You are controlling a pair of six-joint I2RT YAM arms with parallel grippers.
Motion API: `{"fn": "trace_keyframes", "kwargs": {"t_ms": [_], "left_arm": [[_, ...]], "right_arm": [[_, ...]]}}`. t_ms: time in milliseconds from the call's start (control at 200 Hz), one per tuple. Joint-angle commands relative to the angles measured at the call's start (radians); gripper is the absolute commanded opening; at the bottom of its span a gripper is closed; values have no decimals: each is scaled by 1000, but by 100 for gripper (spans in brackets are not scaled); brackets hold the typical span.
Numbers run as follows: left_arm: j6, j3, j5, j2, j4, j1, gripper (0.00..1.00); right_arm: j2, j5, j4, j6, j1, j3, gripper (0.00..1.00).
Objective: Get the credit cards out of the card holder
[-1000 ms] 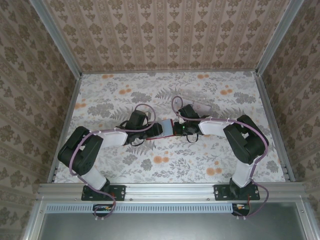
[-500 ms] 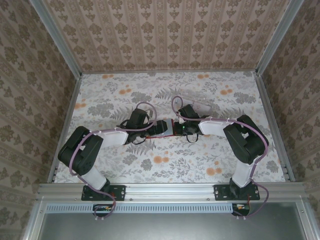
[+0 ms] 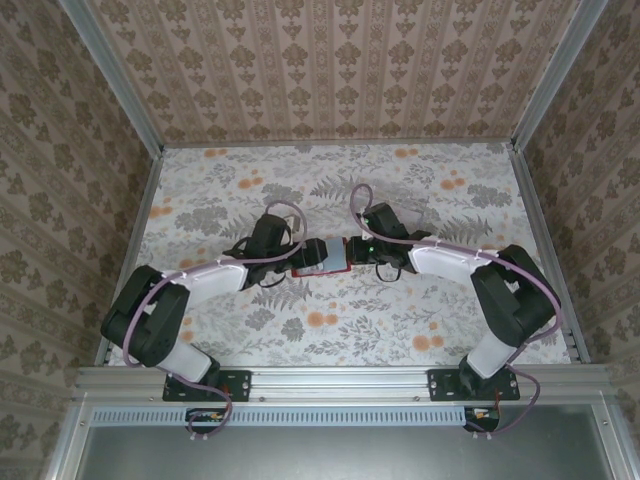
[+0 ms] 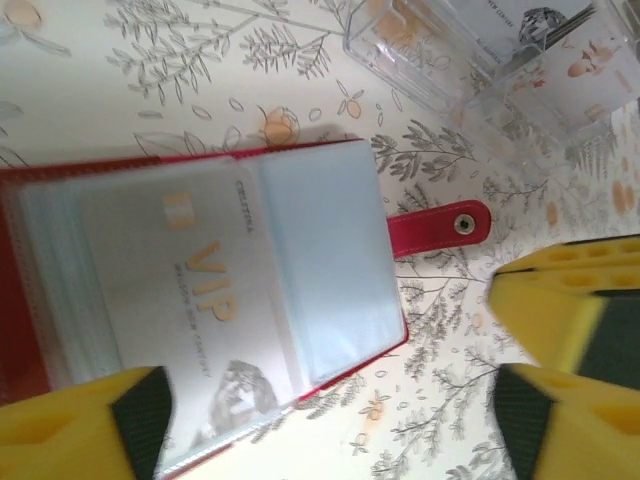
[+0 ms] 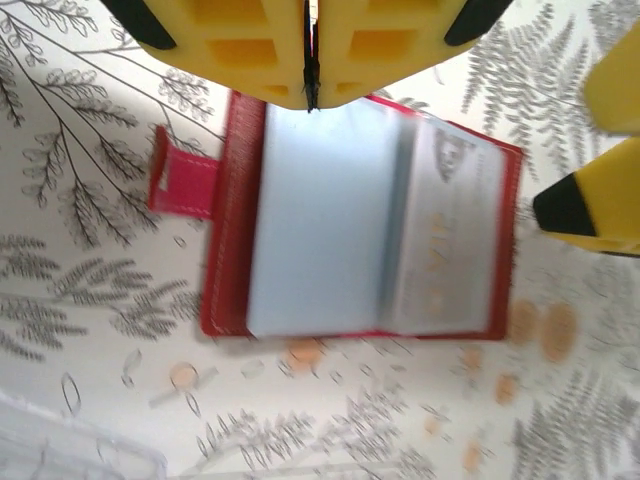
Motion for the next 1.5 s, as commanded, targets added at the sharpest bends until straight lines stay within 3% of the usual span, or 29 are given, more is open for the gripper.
{"fn": "trace_keyframes", "kwargs": {"t_ms": [0,160,230,770,1495], "left_arm": [[21,-21,-11,-6,-30,22,68],[30,-24,-11,24,-28,35,28],[34,-26,-12,39,-29,41,20],[25,-33,-12,124,-24,53,18],[9,-46,5,131,1,47,16]], "right_arm": [[7,-44,32,25,11,27,12],[74,-122,81,77,15,65,19],[104,-146,102,98,18,80,19],[295,-245,156,177,29,172,16],[368,-280,175,207,34,201,17]]}}
